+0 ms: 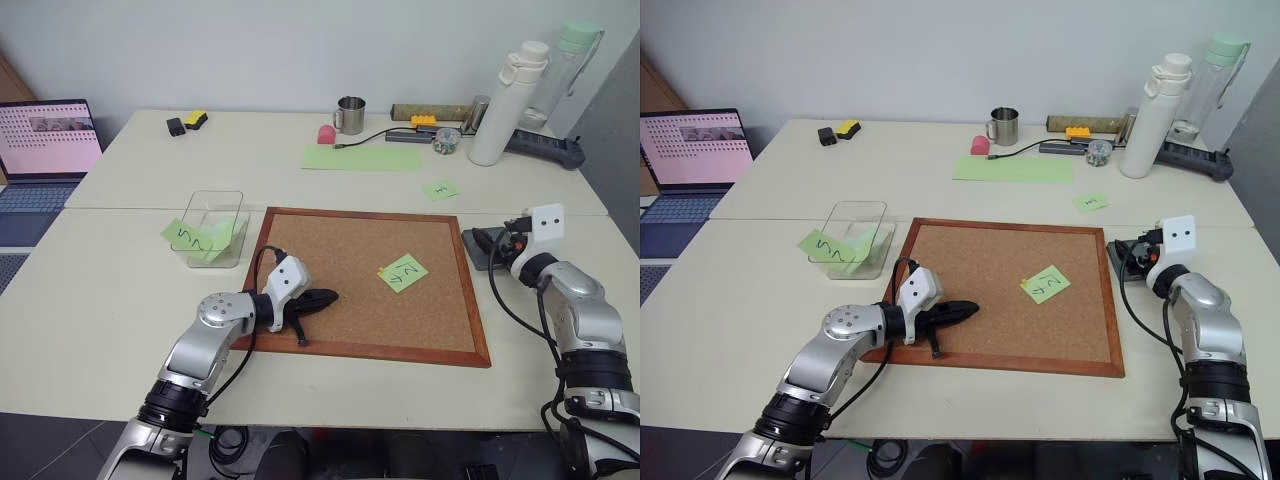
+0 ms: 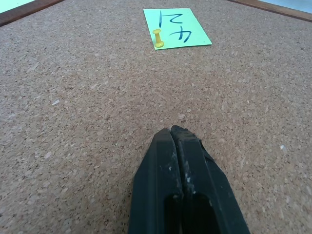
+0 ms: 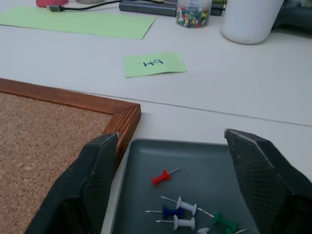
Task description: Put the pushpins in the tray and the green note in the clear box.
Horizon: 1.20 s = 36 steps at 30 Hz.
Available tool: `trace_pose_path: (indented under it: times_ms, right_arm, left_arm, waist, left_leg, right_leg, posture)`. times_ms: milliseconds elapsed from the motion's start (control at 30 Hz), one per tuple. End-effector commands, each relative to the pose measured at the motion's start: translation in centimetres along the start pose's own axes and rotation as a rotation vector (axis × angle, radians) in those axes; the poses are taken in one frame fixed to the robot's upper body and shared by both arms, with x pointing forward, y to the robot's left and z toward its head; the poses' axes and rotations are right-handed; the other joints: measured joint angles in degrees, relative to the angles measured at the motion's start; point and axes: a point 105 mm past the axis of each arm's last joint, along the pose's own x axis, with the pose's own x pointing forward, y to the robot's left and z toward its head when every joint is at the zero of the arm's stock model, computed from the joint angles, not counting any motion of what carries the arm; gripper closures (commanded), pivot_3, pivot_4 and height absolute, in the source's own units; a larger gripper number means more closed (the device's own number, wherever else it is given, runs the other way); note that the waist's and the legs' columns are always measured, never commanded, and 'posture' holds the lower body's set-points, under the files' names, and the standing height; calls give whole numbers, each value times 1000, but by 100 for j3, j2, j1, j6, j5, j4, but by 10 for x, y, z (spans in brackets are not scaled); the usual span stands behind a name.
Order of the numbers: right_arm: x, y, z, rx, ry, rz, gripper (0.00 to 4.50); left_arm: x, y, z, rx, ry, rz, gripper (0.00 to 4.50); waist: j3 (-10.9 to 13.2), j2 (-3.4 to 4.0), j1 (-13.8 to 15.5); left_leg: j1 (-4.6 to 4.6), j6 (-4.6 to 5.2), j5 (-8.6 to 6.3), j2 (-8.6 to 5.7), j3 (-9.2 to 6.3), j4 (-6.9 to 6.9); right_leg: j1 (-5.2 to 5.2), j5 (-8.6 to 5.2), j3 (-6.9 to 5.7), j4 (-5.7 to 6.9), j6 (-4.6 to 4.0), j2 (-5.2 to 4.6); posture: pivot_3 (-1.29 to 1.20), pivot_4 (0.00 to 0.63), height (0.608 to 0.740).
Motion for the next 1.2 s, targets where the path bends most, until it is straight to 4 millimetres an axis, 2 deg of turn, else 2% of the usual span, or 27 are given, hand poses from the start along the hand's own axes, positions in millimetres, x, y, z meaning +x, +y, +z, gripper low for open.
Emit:
trace_pose_path:
  times_ms: [33, 167, 233, 333, 567, 800, 900, 1200]
  right_arm:
    - [-11, 46, 26, 19, -97, 237, 883]
    - [-32, 122, 26, 70, -80, 544, 883]
    - [-38, 143, 18, 60, -49, 613, 883]
    - [-34, 167, 8, 31, -26, 648, 883]
    - [-7, 165, -9, -29, 38, 505, 883]
    - [-1, 173, -18, -24, 67, 523, 883]
    - [4, 177, -17, -3, 61, 526, 1348]
    - [10, 177, -17, 3, 60, 520, 3210]
  left_arm:
    - [-1, -2, -3, -2, 15, -6, 4500]
    - [-2, -2, -3, -4, 16, -5, 4500]
    - [-2, -2, -3, -6, 17, -5, 4500]
    - [-2, -1, -2, -7, 17, -5, 4500]
    - [-3, 0, -1, -7, 20, 2, 4500]
    - [-4, -1, 0, -12, 19, 11, 4500]
    - [-4, -1, 0, -15, 18, 15, 4500]
    - [-5, -2, 1, -20, 17, 23, 4500]
  waist:
    - [0, 0, 0]
    - [0, 0, -7]
    - [0, 0, -6]
    - [0, -1, -2]
    - [0, 0, 2]
    - [0, 0, -3]
    - [0, 0, -7]
    - [0, 0, -8]
  left_leg:
    - [0, 0, 0, 1, -1, 0]
    - [0, 0, 0, 3, -5, 1]
    - [1, 0, 0, 2, -8, 1]
    - [-1, 0, 0, 0, -11, 1]
    - [0, -1, 0, -1, -13, 3]
    - [0, -1, 0, 0, -13, 1]
    - [0, 0, 0, 0, -13, 2]
    - [1, 0, 0, 0, -15, 1]
  right_leg:
    - [0, 0, 0, 0, 0, 0]
    - [1, 0, -2, 2, 0, 1]
    - [1, 0, -3, 2, 0, 1]
    - [2, 0, -6, 0, 0, 1]
    - [1, 0, -8, 0, 0, 1]
    - [0, 0, -8, 0, 0, 2]
    - [0, 0, -7, 1, 0, 2]
    - [0, 0, -9, 2, 0, 2]
  posture:
    - [0, 150, 740]
    - [0, 150, 740]
    - [0, 150, 740]
    - [0, 150, 740]
    - [0, 150, 740]
    - [0, 150, 740]
    - [0, 150, 740]
    - [0, 150, 740]
